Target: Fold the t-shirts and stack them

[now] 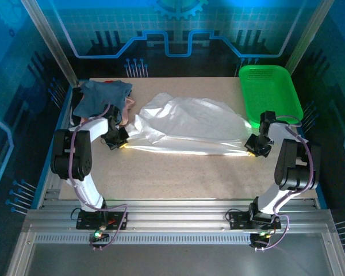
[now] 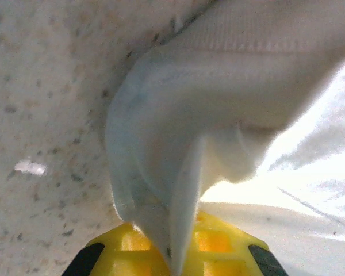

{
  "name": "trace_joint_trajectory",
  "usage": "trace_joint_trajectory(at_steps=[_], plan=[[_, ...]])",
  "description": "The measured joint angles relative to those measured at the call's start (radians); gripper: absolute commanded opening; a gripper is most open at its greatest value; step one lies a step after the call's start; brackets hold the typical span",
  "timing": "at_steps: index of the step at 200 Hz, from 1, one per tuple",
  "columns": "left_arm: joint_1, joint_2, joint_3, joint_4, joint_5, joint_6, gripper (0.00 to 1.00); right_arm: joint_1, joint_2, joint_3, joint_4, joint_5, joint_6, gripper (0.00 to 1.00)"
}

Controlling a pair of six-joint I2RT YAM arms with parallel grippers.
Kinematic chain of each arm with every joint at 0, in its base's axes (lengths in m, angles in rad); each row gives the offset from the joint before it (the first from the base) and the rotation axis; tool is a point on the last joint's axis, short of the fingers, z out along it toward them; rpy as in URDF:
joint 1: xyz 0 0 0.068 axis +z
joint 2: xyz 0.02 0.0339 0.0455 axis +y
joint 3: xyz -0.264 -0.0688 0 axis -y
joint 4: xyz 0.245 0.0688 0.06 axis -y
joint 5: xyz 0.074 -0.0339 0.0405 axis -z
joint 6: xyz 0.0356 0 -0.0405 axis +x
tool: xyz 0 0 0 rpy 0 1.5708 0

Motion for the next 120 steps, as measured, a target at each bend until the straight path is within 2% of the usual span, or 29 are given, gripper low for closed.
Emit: trace_joint_trajectory(at_steps=[61,91,110,120], plan=[[0.000,-0.278,-0.303,-0.021,0.041,-0.100,0.00,0.000,-0.133,-0.105,-0.100,0.055,0.026,0.00],[0.001,-0.372,-0.391,-0.046,0.066,-0.167,0.00,-0.001,-0.159,-0.164,-0.142,0.082,0.053,0.07],[0.001,-0.396,-0.415,-0.033,0.077,-0.191,0.18,-0.011,-0.159,-0.200,-0.147,0.085,0.074,0.13],[0.001,-0.401,-0.423,-0.031,0.085,-0.209,0.34,-0.016,-0.160,-0.208,-0.148,0.087,0.079,0.24]])
